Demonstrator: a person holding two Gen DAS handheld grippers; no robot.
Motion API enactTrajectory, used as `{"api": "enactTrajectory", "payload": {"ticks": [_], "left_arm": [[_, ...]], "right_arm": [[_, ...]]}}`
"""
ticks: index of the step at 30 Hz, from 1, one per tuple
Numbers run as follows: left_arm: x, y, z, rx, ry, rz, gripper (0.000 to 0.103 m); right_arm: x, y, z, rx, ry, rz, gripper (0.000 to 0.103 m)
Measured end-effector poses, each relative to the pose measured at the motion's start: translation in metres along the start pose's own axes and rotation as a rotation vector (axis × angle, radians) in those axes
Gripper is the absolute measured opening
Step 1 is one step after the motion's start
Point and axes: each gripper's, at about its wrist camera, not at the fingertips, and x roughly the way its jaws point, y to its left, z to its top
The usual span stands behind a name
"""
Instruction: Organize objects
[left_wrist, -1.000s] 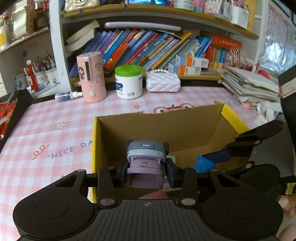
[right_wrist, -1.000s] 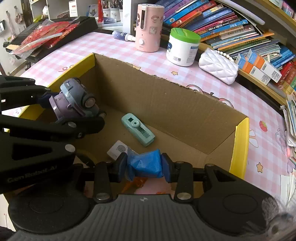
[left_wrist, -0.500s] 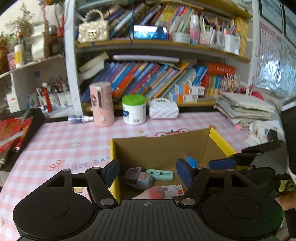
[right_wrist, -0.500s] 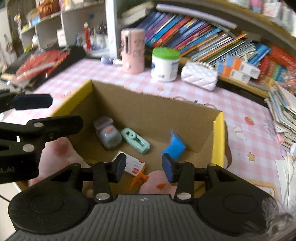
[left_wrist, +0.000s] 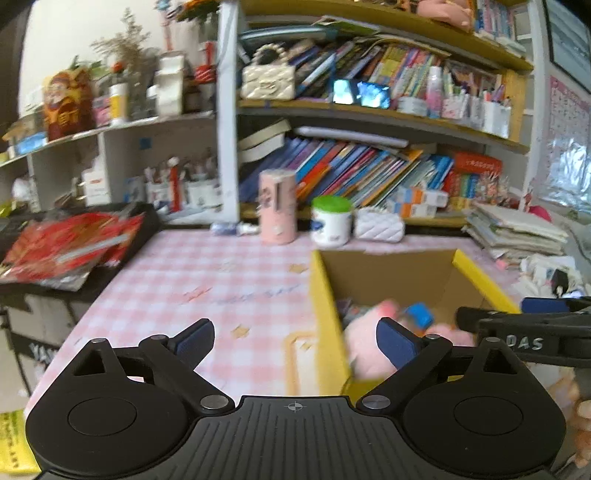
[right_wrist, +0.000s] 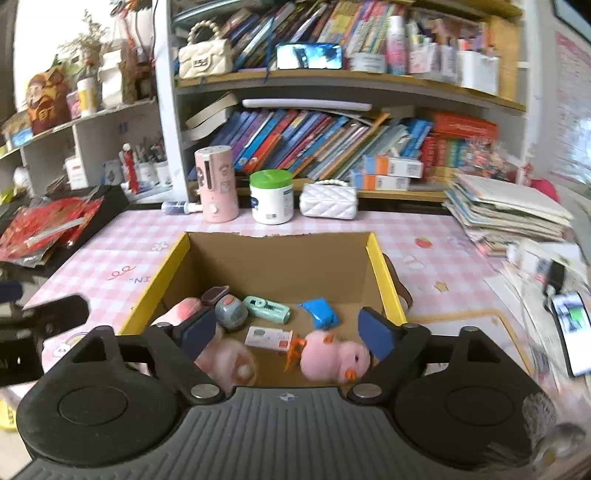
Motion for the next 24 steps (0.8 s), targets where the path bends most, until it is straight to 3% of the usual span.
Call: {"api": "enactTrajectory", "payload": {"ticks": [11,19,24], "left_arm": [[-0.037,0.049,-0.054,0.006,0.09,0.09,0.097],[-0.062,0.066,-0.075,0.018,0.125,0.074,0.099],[-0.07,0.073,-0.085,0.009,0.141,0.059,0.099]], "right_arm": [[-0.044,0.063,-0.056,-0.016,0.045,-0.011,0.09],[-0.066,0.099,-0.083,-0.022,0.058,-0.026,0.1],[-0.075,0.111,-0.095,-0.011,0.073,-0.049,0.101]]}}
